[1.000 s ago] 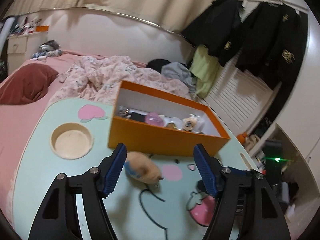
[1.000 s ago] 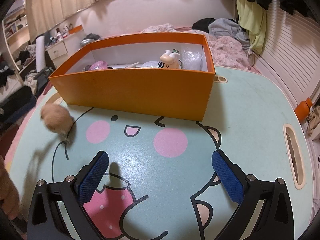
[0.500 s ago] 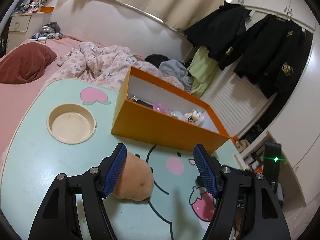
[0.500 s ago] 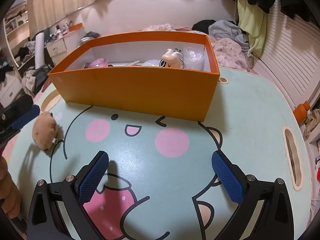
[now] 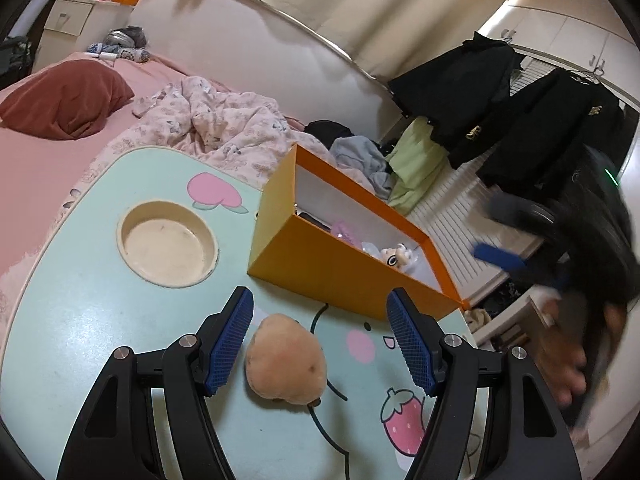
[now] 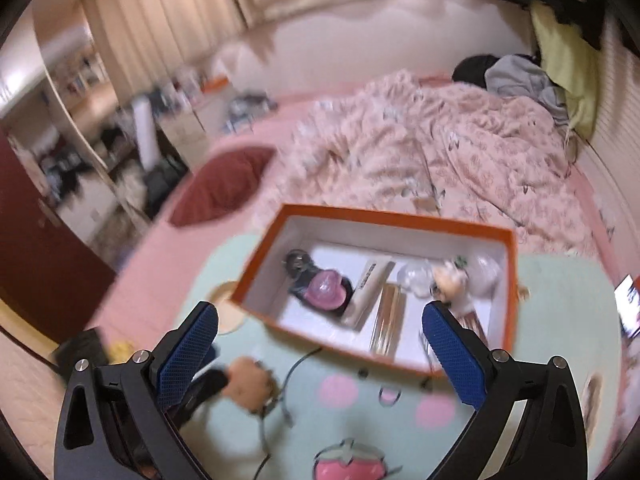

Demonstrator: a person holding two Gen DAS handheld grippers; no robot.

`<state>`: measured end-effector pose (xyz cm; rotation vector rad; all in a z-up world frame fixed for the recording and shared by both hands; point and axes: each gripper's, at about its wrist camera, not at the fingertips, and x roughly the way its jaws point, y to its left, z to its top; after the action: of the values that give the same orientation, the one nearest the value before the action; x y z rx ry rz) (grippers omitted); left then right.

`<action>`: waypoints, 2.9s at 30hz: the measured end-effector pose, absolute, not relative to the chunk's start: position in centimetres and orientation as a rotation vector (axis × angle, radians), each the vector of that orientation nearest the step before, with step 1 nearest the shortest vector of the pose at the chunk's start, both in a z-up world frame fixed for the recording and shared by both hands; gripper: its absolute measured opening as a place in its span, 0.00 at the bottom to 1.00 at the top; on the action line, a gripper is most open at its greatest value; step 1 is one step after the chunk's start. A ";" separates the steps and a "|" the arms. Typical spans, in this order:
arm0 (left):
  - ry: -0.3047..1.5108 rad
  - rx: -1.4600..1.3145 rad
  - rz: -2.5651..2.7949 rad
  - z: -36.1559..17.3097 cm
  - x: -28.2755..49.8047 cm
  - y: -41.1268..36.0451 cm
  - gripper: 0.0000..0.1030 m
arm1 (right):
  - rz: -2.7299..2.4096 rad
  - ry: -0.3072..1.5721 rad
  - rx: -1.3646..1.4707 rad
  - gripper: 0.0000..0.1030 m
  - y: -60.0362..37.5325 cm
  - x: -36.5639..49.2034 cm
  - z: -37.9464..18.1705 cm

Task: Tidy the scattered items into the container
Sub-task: 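Reach into the orange box and grasp the pink heart-shaped item with the right gripper, then lift the pink heart out and lower it onto the table, open right gripper, then reach into the box and grasp the white tube with the left gripper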

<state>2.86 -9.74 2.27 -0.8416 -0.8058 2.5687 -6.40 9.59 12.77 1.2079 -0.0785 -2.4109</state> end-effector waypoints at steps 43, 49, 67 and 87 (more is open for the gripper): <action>-0.800 -0.926 2.551 1.5 2.3 -9.5 0.68 | -2.346 -0.166 1.216 0.33 13.8 1.1 6.3; -0.803 -0.936 2.549 1.4 2.2 -9.6 0.68 | -2.345 -0.124 1.264 0.34 13.8 1.4 3.6; -0.800 -0.924 2.555 1.4 2.3 -9.6 0.68 | -2.445 -0.325 1.077 0.55 16.9 0.5 3.8; -0.400 -1.145 2.516 10.9 -6.9 -0.7 0.68 | -2.402 -0.547 1.074 0.64 19.0 0.4 2.2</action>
<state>-6.93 -0.68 10.88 -1.1451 -0.3999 2.5159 0.45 19.02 2.17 1.0738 -0.5469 -2.4025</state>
